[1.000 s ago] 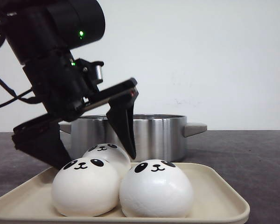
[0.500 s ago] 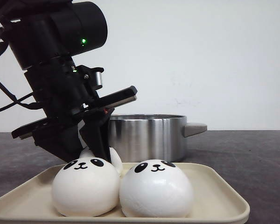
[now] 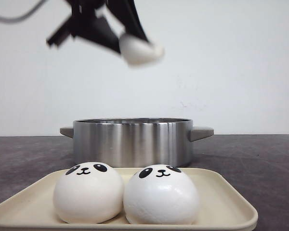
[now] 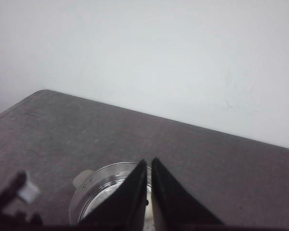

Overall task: Steam buns
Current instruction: 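Lift the bun with the left gripper and carry it over the pot, then lower the bun into the pot, open the left gripper, withdraw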

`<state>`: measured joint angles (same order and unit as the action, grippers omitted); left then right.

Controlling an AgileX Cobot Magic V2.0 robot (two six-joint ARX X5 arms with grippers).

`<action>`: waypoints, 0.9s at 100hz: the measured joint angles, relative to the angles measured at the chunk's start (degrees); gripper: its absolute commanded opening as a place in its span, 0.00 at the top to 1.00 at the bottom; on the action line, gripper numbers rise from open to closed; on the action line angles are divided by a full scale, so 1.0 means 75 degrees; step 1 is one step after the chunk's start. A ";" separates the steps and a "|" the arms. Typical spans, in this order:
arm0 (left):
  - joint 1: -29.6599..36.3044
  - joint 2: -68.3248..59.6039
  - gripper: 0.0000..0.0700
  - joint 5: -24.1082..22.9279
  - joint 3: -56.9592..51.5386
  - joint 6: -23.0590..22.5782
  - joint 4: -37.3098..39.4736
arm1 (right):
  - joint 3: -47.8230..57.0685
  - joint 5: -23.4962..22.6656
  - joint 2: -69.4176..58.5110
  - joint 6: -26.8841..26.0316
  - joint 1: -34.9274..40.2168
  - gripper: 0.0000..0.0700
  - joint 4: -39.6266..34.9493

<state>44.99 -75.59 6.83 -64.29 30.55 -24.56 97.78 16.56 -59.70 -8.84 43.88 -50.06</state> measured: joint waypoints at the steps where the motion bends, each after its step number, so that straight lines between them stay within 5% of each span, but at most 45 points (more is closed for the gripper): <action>1: -0.0012 -0.0003 0.99 -0.0055 -0.0052 -0.0017 0.0000 | 0.0000 0.0000 0.0000 0.0000 0.0000 0.99 0.0003; 39: -0.1425 -0.1428 0.99 -0.0697 -0.1393 -0.1148 0.0076 | 0.0000 0.0000 -0.0006 0.0000 0.0000 0.99 0.0006; 79: -0.2116 -0.3331 0.95 -0.0708 -0.1396 -0.1303 0.0956 | 0.0000 0.0000 -0.0006 0.0000 0.0000 0.99 -0.0256; 84: -0.2119 -0.3445 0.92 -0.0708 -0.1396 -0.1314 0.0973 | 0.0000 0.0000 -0.0006 0.0000 0.0000 0.99 -0.0315; 90: -0.2119 -0.3552 0.73 -0.0708 -0.1396 -0.1317 0.0968 | 0.0000 0.0000 -0.0006 0.0000 0.0000 0.99 -0.0361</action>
<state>29.10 -102.24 1.52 -74.76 20.67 -17.30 97.78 16.56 -59.75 -8.84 43.88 -52.77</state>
